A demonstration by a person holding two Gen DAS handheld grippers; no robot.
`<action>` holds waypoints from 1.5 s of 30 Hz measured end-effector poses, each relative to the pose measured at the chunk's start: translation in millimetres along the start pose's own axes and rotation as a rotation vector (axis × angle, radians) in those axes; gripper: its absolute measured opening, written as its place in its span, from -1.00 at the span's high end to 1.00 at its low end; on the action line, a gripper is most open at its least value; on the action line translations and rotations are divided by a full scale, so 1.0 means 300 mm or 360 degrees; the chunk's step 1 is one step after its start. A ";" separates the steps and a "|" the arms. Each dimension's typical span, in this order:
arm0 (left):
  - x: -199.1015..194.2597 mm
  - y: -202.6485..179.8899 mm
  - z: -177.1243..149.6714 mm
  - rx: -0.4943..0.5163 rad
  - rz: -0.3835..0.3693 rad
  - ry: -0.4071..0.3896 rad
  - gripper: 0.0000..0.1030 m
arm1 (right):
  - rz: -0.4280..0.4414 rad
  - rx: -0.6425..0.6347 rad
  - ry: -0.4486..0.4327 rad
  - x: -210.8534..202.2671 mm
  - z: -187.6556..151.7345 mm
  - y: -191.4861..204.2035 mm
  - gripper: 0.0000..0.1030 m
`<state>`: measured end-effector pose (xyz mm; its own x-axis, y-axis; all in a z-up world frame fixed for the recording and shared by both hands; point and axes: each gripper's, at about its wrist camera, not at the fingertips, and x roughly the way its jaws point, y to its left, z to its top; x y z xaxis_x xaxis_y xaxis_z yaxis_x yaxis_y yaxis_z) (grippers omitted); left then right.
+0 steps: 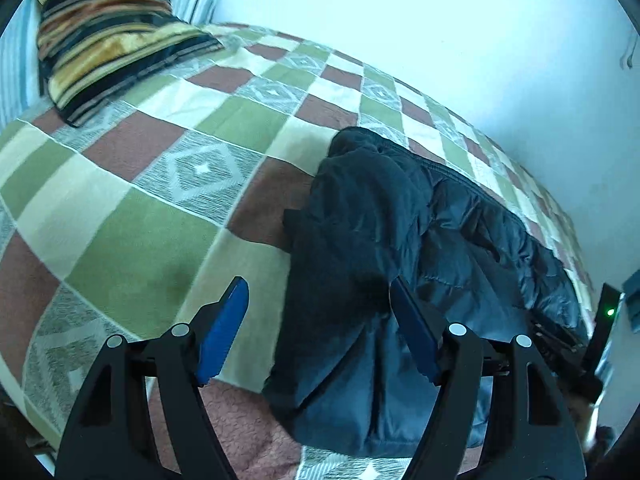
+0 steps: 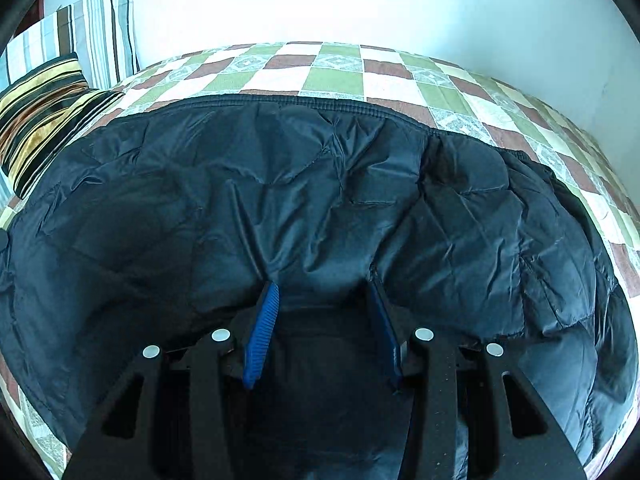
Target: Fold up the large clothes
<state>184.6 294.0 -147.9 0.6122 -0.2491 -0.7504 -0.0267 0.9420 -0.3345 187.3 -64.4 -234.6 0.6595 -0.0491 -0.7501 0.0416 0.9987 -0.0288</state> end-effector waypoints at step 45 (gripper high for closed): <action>0.431 -0.017 0.148 -0.0030 -0.0564 0.0820 -0.11 | -0.0048 0.0006 -0.0070 0.004 -0.015 0.029 0.10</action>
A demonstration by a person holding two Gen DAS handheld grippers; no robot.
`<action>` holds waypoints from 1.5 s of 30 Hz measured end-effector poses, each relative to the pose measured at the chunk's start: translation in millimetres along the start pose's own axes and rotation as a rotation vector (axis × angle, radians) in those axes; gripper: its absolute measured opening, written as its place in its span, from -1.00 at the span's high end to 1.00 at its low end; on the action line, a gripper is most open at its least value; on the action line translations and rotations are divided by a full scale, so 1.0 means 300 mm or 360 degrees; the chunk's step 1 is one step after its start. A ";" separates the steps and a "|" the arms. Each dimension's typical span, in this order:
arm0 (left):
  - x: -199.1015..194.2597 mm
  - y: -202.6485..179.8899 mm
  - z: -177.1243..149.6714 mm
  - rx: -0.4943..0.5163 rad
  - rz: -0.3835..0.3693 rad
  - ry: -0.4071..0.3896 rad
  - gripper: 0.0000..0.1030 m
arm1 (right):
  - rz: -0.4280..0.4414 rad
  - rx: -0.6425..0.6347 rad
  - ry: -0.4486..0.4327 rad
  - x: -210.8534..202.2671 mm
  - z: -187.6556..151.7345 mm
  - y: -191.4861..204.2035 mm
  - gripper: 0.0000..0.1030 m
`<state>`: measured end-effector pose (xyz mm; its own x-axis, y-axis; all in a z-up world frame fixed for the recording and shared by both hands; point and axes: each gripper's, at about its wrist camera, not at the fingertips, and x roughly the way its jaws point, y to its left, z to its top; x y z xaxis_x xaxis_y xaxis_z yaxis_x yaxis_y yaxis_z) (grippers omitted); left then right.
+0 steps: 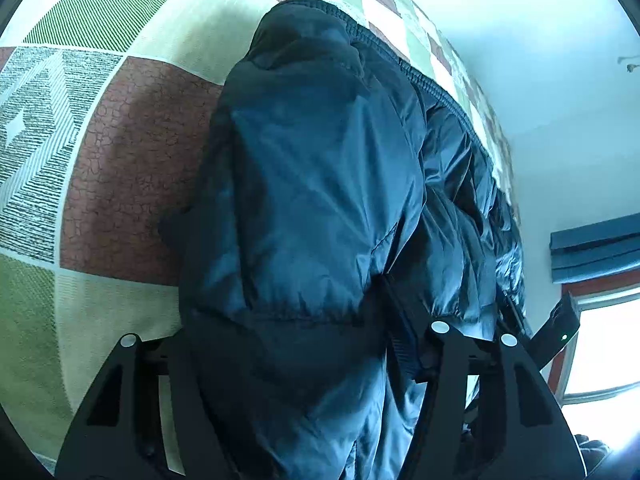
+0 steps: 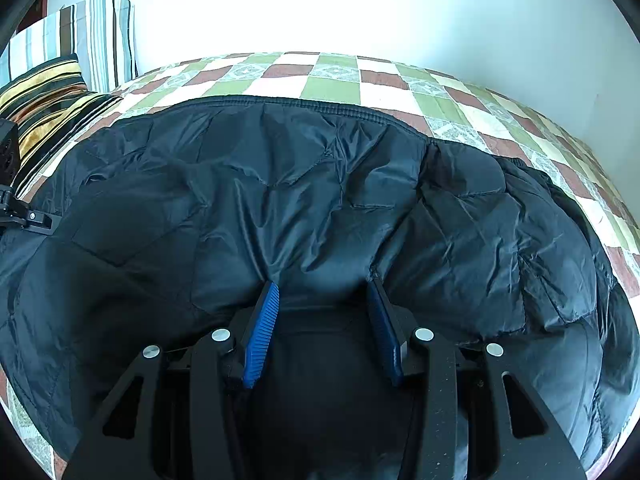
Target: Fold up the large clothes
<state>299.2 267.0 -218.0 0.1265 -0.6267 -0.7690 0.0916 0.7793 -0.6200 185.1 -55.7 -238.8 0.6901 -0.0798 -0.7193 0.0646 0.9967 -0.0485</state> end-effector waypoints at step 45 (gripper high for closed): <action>-0.101 -0.679 -0.139 0.0450 0.0001 -0.0223 0.65 | 0.0010 0.0018 -0.0016 0.012 0.014 -0.005 0.10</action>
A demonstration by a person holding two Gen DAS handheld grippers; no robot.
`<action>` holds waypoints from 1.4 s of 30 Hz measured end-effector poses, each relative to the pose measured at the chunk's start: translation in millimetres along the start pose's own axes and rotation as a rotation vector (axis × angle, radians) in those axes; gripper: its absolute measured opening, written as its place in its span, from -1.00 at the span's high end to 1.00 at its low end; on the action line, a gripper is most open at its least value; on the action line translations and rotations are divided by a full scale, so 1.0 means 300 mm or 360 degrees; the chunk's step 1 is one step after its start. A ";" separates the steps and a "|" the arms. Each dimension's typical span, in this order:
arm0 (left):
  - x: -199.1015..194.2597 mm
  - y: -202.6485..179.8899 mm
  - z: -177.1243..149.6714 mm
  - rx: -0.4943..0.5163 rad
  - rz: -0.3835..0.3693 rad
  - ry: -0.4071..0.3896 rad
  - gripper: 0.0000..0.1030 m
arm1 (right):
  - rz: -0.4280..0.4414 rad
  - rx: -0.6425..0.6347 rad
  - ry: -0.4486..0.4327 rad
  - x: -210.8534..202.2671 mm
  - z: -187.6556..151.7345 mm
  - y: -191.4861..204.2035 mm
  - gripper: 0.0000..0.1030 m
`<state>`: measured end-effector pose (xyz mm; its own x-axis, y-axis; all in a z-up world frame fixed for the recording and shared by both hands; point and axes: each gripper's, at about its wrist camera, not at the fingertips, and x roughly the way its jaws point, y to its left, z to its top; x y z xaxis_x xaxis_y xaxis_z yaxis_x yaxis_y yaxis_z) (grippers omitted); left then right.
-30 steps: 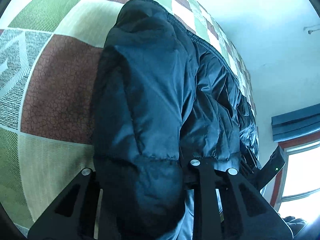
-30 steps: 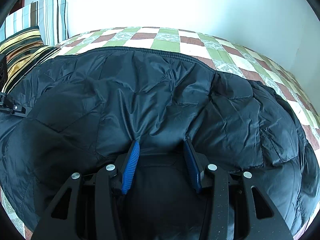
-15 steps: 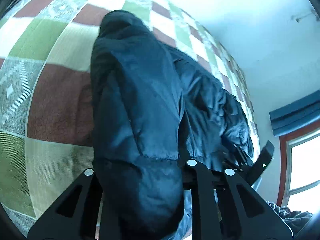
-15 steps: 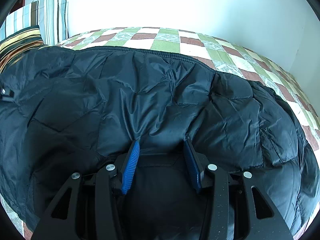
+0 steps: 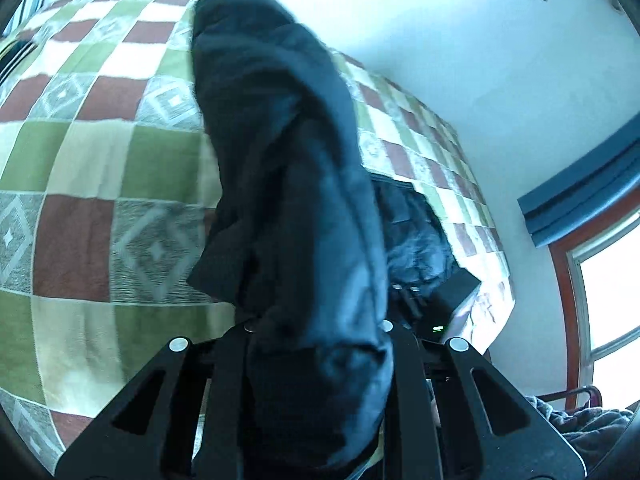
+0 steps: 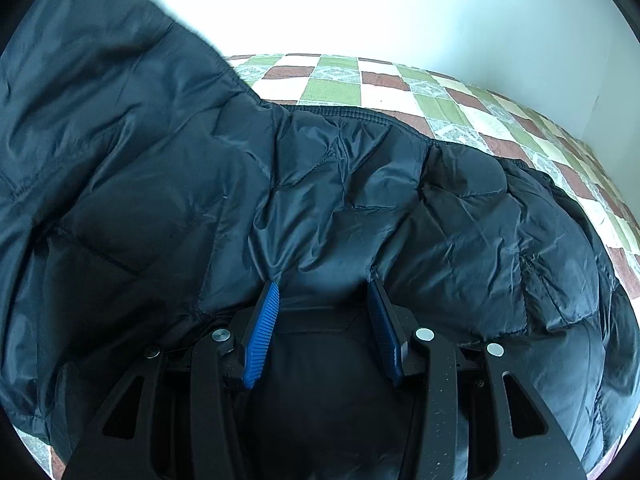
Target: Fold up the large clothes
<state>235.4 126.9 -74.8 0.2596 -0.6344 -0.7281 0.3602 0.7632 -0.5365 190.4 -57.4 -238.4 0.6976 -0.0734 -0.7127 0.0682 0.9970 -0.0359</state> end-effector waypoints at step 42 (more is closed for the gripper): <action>0.654 -0.709 -0.104 0.0215 0.0130 0.0172 0.65 | -0.0205 0.0411 -0.0079 -0.188 -0.013 -0.739 0.10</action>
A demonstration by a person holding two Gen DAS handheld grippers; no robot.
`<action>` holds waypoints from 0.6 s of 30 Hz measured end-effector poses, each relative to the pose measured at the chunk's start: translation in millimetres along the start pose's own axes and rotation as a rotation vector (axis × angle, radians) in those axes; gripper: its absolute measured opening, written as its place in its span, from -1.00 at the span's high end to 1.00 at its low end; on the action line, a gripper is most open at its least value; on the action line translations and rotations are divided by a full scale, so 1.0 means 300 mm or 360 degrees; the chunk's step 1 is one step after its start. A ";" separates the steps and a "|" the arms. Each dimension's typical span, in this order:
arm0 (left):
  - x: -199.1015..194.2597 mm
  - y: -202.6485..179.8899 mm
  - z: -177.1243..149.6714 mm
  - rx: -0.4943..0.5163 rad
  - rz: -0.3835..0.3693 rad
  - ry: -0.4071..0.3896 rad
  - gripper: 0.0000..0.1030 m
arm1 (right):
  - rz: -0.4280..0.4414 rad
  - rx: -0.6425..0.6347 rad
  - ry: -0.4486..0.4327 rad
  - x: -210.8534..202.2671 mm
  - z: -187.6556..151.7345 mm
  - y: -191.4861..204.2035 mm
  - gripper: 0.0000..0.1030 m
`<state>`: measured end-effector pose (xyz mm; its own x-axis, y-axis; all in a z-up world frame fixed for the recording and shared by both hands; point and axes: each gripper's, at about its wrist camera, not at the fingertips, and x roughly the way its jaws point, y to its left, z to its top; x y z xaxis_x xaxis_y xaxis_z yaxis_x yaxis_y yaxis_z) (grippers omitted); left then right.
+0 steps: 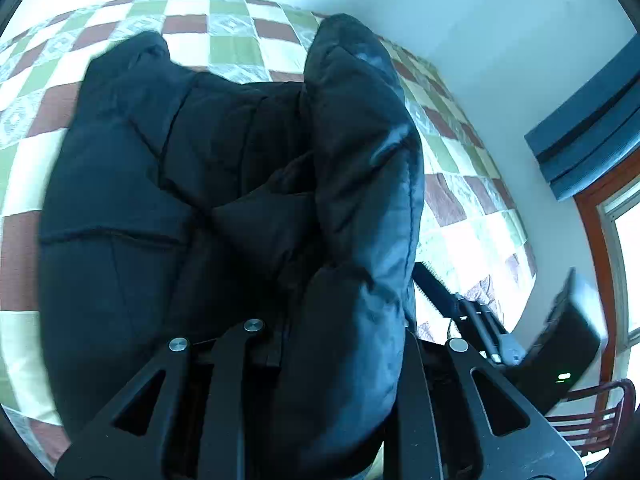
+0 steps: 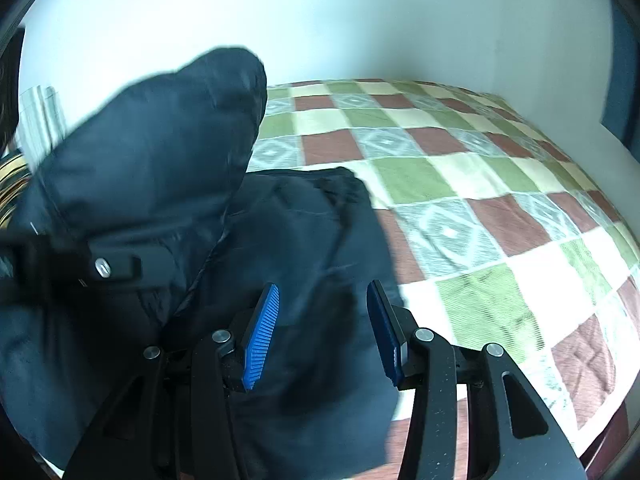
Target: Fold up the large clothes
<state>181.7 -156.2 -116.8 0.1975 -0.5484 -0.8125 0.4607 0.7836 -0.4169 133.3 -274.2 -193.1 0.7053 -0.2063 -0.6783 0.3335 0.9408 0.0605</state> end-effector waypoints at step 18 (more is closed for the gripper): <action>0.107 -0.118 -0.046 0.0056 0.0063 -0.0147 0.15 | -0.0095 0.0147 0.0060 -0.022 -0.065 -0.228 0.03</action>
<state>159.8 -197.3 -133.7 0.2944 -0.5433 -0.7862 0.4809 0.7952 -0.3694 93.5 -332.0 -206.9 0.6590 -0.2497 -0.7095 0.4318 0.8980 0.0850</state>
